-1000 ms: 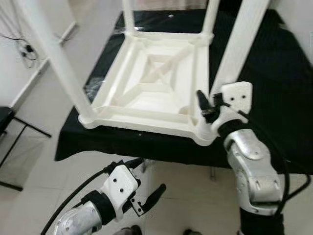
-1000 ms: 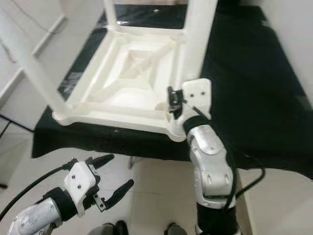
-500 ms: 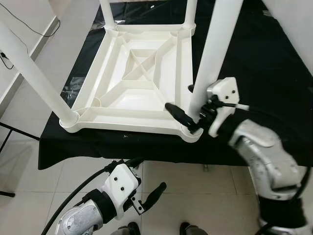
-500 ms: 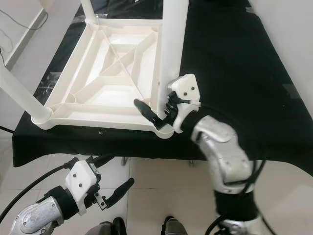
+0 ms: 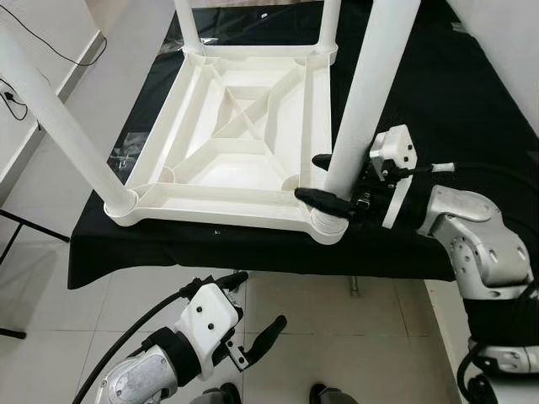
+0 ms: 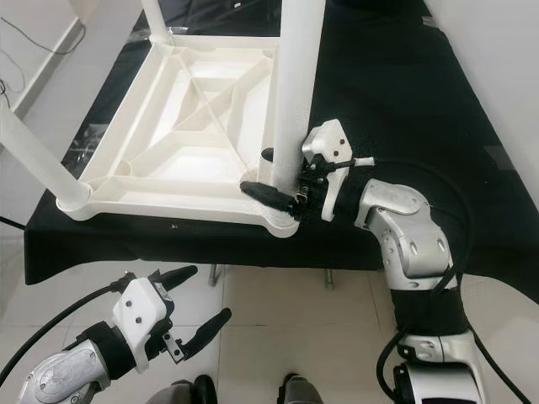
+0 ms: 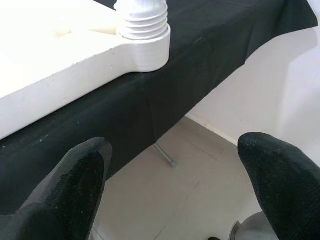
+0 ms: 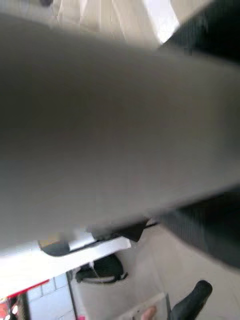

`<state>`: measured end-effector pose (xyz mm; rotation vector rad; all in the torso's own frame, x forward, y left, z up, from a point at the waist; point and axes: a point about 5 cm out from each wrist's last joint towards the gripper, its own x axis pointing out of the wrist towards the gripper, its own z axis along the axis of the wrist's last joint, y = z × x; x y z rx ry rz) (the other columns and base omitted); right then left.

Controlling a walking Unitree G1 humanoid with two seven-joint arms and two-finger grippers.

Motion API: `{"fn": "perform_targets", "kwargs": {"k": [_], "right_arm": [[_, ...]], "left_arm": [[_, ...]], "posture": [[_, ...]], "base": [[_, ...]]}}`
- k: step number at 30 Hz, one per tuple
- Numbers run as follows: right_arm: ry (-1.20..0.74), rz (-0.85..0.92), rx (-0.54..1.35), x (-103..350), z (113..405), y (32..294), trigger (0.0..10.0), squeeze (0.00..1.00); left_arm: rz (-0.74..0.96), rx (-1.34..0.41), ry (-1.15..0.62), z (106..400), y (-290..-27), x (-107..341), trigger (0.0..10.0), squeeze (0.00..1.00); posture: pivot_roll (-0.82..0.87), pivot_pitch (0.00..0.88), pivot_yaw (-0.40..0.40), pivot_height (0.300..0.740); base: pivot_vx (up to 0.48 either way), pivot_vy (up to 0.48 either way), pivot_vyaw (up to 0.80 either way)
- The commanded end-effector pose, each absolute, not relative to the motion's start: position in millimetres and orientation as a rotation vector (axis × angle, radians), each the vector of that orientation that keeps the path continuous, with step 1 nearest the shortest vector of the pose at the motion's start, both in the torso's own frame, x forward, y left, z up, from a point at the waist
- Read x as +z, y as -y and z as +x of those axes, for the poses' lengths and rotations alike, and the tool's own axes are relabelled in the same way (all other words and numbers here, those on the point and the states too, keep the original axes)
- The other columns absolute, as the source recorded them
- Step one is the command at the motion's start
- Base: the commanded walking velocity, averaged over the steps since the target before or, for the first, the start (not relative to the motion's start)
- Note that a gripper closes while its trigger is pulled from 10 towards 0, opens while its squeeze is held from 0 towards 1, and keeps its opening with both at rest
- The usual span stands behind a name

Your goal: Building children table

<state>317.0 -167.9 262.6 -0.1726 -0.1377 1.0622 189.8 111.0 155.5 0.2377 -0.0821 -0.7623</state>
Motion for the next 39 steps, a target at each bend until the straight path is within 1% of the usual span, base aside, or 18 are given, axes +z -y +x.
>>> {"fn": "perform_targets", "kwargs": {"k": [1, 9, 11, 13, 14, 15, 16, 18, 20, 27, 28, 29, 30, 31, 32, 33, 36, 39], "right_arm": [[0.154, -0.155, 1.163, 263, 314, 165, 0.0, 0.00], [0.105, -0.120, 1.171, 251, 307, 178, 0.0, 0.00], [0.076, -0.073, 1.034, 234, 298, 167, 0.0, 0.00], [0.076, -0.073, 1.034, 234, 298, 167, 0.0, 0.00], [0.022, -0.057, 0.763, 215, 300, 158, 0.0, 0.00], [-0.040, -0.133, 0.385, 197, 300, 161, 0.0, 0.00], [-0.040, -0.133, 0.385, 197, 300, 161, 0.0, 0.00], [-0.111, -0.164, 0.153, 177, 267, 142, 0.0, 0.00], [-0.108, -0.152, 0.214, 172, 254, 123, 0.0, 0.00], [-0.055, -0.171, 0.242, 183, 273, 125, 0.0, 0.00], [-0.044, -0.171, 0.241, 186, 276, 125, 3.2, 0.00], [-0.030, -0.168, 0.239, 189, 278, 126, 9.6, 0.00], [-0.002, -0.152, 0.218, 195, 280, 125, 10.0, 0.00], [0.020, -0.134, 0.220, 200, 282, 124, 10.0, 0.17], [0.020, -0.134, 0.220, 200, 282, 124, 10.0, 0.17], [0.065, -0.111, 0.235, 211, 284, 121, 10.0, 1.00], [0.103, -0.056, 0.307, 221, 287, 118, 10.0, 1.00], [0.182, -0.059, 0.494, 241, 291, 121, 10.0, 1.00]], "left_arm": [[0.230, -0.770, 0.069, 187, -109, 152, 10.0, 0.00], [0.225, -0.773, 0.073, 188, -107, 153, 10.0, 0.00], [0.223, -0.771, 0.075, 188, -108, 153, 10.0, 0.00], [0.223, -0.771, 0.075, 188, -108, 153, 10.0, 0.00], [0.223, -0.770, 0.075, 189, -109, 153, 10.0, 0.00], [0.223, -0.768, 0.074, 189, -110, 153, 10.0, 0.00], [0.223, -0.768, 0.074, 189, -110, 153, 10.0, 0.00], [0.225, -0.768, 0.077, 191, -110, 154, 10.0, 0.00], [0.224, -0.765, 0.077, 192, -110, 153, 10.0, 0.00], [0.219, -0.762, 0.082, 194, -108, 152, 10.0, 0.00], [0.218, -0.757, 0.084, 195, -108, 152, 10.0, 0.00], [0.218, -0.753, 0.084, 195, -108, 152, 10.0, 0.00], [0.217, -0.749, 0.084, 195, -109, 152, 10.0, 0.00], [0.217, -0.748, 0.083, 196, -109, 152, 10.0, 0.00], [0.217, -0.748, 0.083, 196, -109, 152, 10.0, 0.00], [0.216, -0.749, 0.082, 196, -110, 152, 10.0, 0.00], [0.217, -0.752, 0.082, 196, -109, 151, 10.0, 0.00], [0.214, -0.754, 0.082, 196, -109, 151, 10.0, 0.00]], "posture": [[0.02, 0.252, 0.015, 0.740], [0.00, 0.259, 0.008, 0.740], [-0.02, 0.264, 0.007, 0.740], [-0.02, 0.264, 0.007, 0.740], [-0.02, 0.262, 0.005, 0.740], [-0.02, 0.267, 0.015, 0.740], [-0.02, 0.267, 0.015, 0.740], [-0.02, 0.268, 0.018, 0.740], [-0.03, 0.264, 0.022, 0.740], [-0.03, 0.250, 0.012, 0.740], [-0.03, 0.250, 0.012, 0.740], [-0.03, 0.246, 0.013, 0.740], [-0.03, 0.245, 0.015, 0.740], [-0.02, 0.240, 0.021, 0.740], [-0.02, 0.240, 0.021, 0.740], [-0.02, 0.237, 0.023, 0.740], [-0.02, 0.234, 0.024, 0.740], [-0.02, 0.229, 0.024, 0.740]], "base": [[0.000, 0.000, 0.00], [0.000, 0.000, 0.00], [0.000, 0.000, 0.00], [0.000, 0.000, 0.00], [0.000, 0.000, 0.00], [0.000, 0.000, 0.00], [0.000, 0.000, 0.00], [0.000, 0.000, 0.00], [0.000, 0.000, 0.00], [0.000, 0.000, 0.00], [0.000, 0.000, 0.00], [0.000, 0.000, 0.00], [0.000, 0.000, 0.00], [0.000, 0.000, 0.00], [0.000, 0.000, 0.00], [0.000, 0.000, 0.00], [0.000, 0.000, 0.00], [0.000, 0.000, 0.00]]}}
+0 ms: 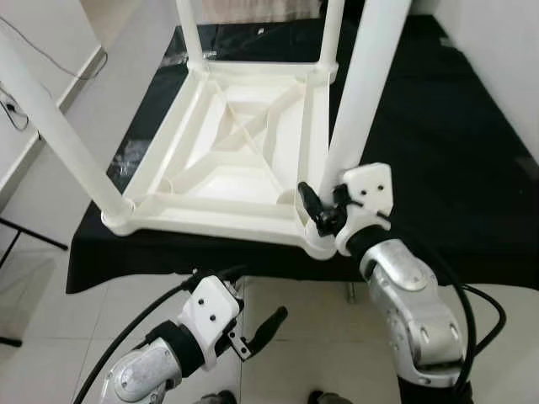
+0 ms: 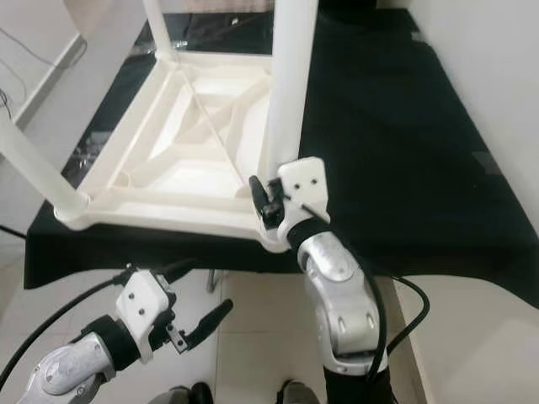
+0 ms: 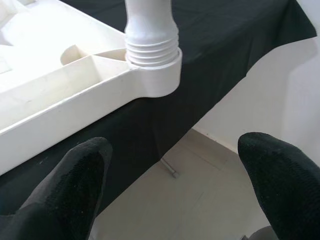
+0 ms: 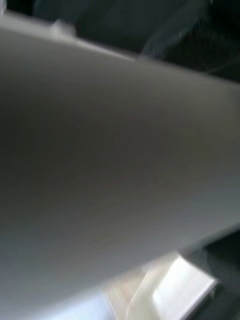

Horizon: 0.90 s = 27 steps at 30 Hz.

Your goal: Building children table

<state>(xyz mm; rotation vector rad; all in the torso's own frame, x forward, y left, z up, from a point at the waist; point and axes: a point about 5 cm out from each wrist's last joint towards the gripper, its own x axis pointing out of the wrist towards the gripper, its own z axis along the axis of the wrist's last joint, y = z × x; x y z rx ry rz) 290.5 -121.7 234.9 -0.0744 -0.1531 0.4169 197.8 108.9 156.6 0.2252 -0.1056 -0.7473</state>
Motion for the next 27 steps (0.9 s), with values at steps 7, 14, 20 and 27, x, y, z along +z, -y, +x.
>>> {"fn": "perform_targets", "kwargs": {"k": [7, 14, 20, 27], "right_arm": [[0.174, -0.146, 0.812, 255, 298, 140, 10.0, 0.00], [0.132, -0.152, 1.109, 262, 303, 154, 10.0, 0.00], [0.127, -0.106, 1.200, 270, 315, 164, 1.0, 0.00], [0.114, -0.100, 1.276, 270, 319, 170, 0.0, 0.00]], "left_arm": [[0.212, -0.754, 0.080, 195, -107, 150, 10.0, 0.00], [0.211, -0.754, 0.078, 192, -107, 149, 10.0, 0.00], [0.211, -0.753, 0.075, 190, -107, 149, 10.0, 0.00], [0.211, -0.751, 0.074, 188, -107, 150, 10.0, 0.00]], "posture": [[-0.01, 0.223, 0.019, 0.740], [0.01, 0.225, 0.017, 0.740], [0.02, 0.235, 0.015, 0.740], [0.02, 0.234, 0.015, 0.740]], "base": [[0.000, 0.000, 0.00], [0.000, 0.000, 0.00], [0.000, 0.000, 0.00], [0.000, 0.000, 0.00]]}}
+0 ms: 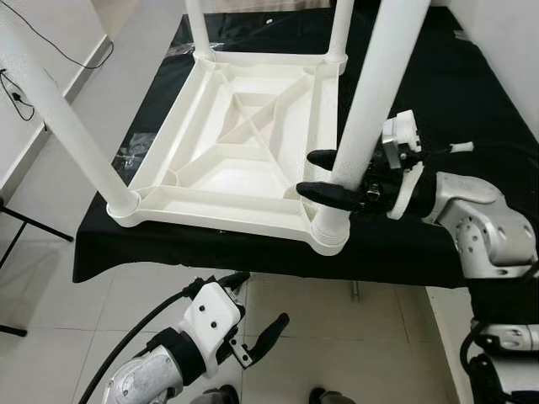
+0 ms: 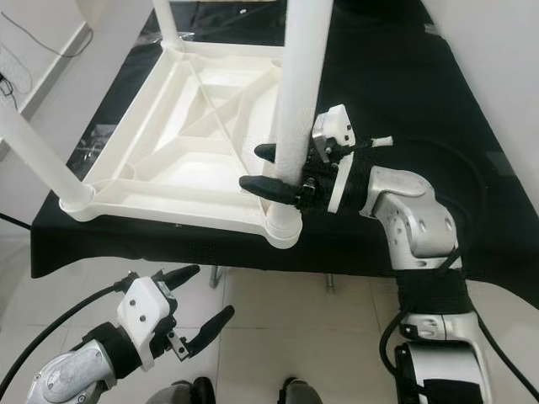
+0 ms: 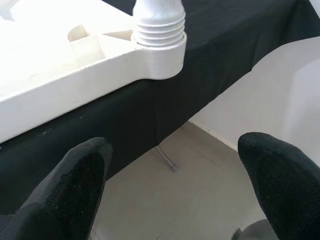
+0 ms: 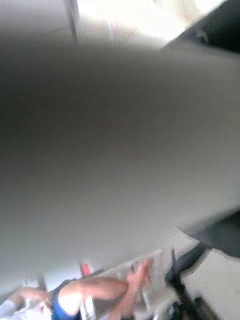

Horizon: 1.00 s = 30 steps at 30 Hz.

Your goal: Building children table

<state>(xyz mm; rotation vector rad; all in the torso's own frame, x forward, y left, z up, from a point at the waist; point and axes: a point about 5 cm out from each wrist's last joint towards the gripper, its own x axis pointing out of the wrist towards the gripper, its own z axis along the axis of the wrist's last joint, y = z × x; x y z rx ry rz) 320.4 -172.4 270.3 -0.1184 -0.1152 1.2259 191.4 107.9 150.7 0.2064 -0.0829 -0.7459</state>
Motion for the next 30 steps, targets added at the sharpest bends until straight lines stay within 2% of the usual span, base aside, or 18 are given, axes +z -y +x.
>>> {"fn": "perform_targets", "kwargs": {"k": [1, 7, 8, 9, 10, 11, 12, 13, 14, 16, 23, 24, 25, 28, 29, 30], "right_arm": [[0.110, -0.095, 1.277, 269, 320, 171, 0.0, 0.00], [0.074, -0.113, 1.225, 260, 321, 176, 0.0, 0.00], [0.051, -0.150, 1.106, 248, 324, 174, 0.0, 0.00], [0.032, -0.154, 0.906, 236, 330, 171, 0.0, 0.00], [0.032, -0.154, 0.906, 236, 330, 171, 0.0, 0.00], [-0.044, -0.187, 0.465, 213, 334, 175, 0.0, 0.00], [-0.090, -0.188, 0.235, 196, 321, 176, 0.0, 0.00], [-0.110, -0.172, 0.106, 185, 305, 170, 0.0, 0.00], [-0.117, -0.155, 0.065, 179, 295, 164, 0.0, 0.00], [-0.108, -0.127, 0.093, 178, 292, 154, 0.0, 0.00], [-0.074, -0.075, 0.159, 188, 305, 131, 0.0, 0.00], [-0.060, -0.079, 0.182, 193, 309, 128, 2.6, 0.00], [-0.046, -0.074, 0.197, 198, 312, 126, 10.0, 0.00], [-0.027, -0.055, 0.219, 203, 313, 121, 10.0, 0.00], [0.014, -0.004, 0.274, 212, 315, 116, 10.0, 1.00], [0.052, 0.020, 0.317, 220, 315, 112, 10.0, 1.00]], "left_arm": [[0.211, -0.751, 0.074, 189, -107, 149, 10.0, 0.00], [0.211, -0.753, 0.076, 189, -106, 149, 10.0, 0.00], [0.211, -0.753, 0.076, 189, -105, 149, 10.0, 0.00], [0.211, -0.752, 0.077, 189, -105, 149, 10.0, 0.00], [0.211, -0.752, 0.077, 189, -105, 149, 10.0, 0.00], [0.211, -0.749, 0.077, 189, -106, 149, 10.0, 0.00], [0.211, -0.746, 0.078, 189, -106, 149, 10.0, 0.00], [0.211, -0.744, 0.078, 190, -107, 149, 10.0, 0.00], [0.211, -0.743, 0.078, 190, -107, 149, 10.0, 0.00], [0.213, -0.741, 0.078, 191, -108, 149, 10.0, 0.00], [0.219, -0.753, 0.084, 194, -106, 149, 10.0, 0.00], [0.218, -0.749, 0.085, 195, -106, 149, 10.0, 0.00], [0.217, -0.744, 0.086, 195, -106, 149, 10.0, 0.00], [0.217, -0.738, 0.087, 195, -107, 149, 10.0, 0.00], [0.217, -0.733, 0.088, 195, -107, 149, 10.0, 0.00], [0.217, -0.730, 0.089, 195, -107, 149, 10.0, 0.00]], "posture": [[0.02, 0.233, 0.015, 0.740], [0.02, 0.227, -0.002, 0.740], [0.02, 0.228, -0.011, 0.740], [0.02, 0.228, -0.013, 0.740], [0.02, 0.228, -0.013, 0.740], [0.02, 0.230, -0.012, 0.740], [0.02, 0.234, -0.009, 0.740], [0.03, 0.235, 0.004, 0.740], [0.02, 0.232, 0.005, 0.740], [0.01, 0.218, 0.012, 0.740], [0.01, 0.211, 0.005, 0.740], [0.01, 0.212, 0.002, 0.740], [0.01, 0.212, 0.001, 0.740], [0.01, 0.214, 0.001, 0.740], [0.01, 0.217, 0.001, 0.740], [0.01, 0.217, 0.001, 0.740]], "base": [[0.000, 0.000, 0.00], [0.000, 0.000, 0.00], [0.000, 0.000, 0.00], [0.000, 0.000, 0.00], [0.000, 0.000, 0.00], [0.000, 0.000, 0.00], [0.000, 0.000, 0.00], [0.000, 0.000, 0.00], [0.000, 0.000, 0.00], [0.000, 0.000, 0.00], [0.000, 0.000, 0.00], [0.000, 0.000, 0.00], [0.000, 0.000, 0.00], [0.000, 0.000, 0.00], [0.000, 0.000, 0.00], [0.000, 0.000, 0.00]]}}
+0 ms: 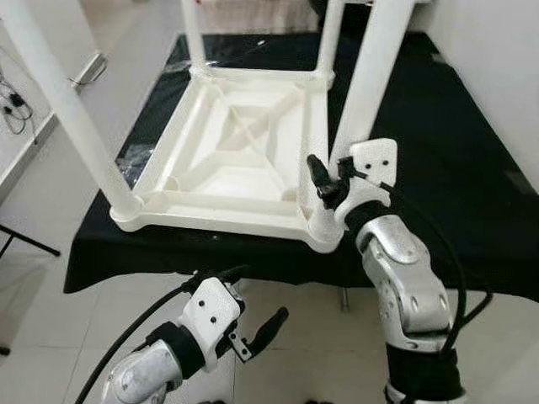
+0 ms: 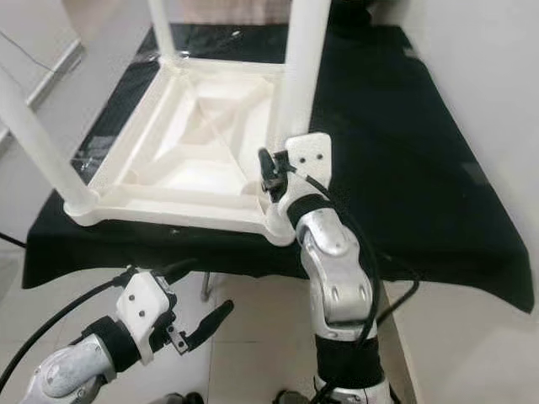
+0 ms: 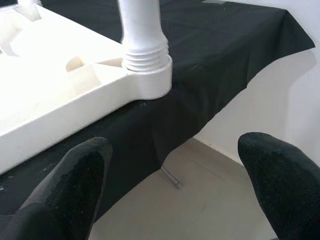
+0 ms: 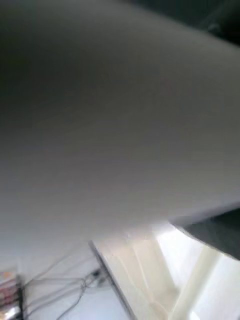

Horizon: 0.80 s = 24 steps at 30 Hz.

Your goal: Building children table

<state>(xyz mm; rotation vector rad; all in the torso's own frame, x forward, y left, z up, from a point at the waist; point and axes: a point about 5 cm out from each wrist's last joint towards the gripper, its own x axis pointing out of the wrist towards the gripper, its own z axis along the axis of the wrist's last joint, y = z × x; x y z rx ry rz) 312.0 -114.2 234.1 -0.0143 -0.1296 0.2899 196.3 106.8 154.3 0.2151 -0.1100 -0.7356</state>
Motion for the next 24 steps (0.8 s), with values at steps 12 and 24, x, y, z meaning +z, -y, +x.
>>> {"fn": "perform_targets", "kwargs": {"k": [12, 24], "right_arm": [[0.181, -0.044, 0.838, 261, 328, 115, 10.0, 0.00], [0.173, -0.133, 1.309, 278, 338, 131, 10.0, 0.00]], "left_arm": [[0.210, -0.737, 0.089, 191, -106, 151, 10.0, 0.00], [0.211, -0.738, 0.081, 183, -108, 153, 10.0, 0.00]], "posture": [[0.02, 0.243, 0.000, 0.740], [0.06, 0.274, 0.005, 0.740]], "base": [[0.000, 0.000, 0.00], [0.000, 0.000, 0.00]]}}
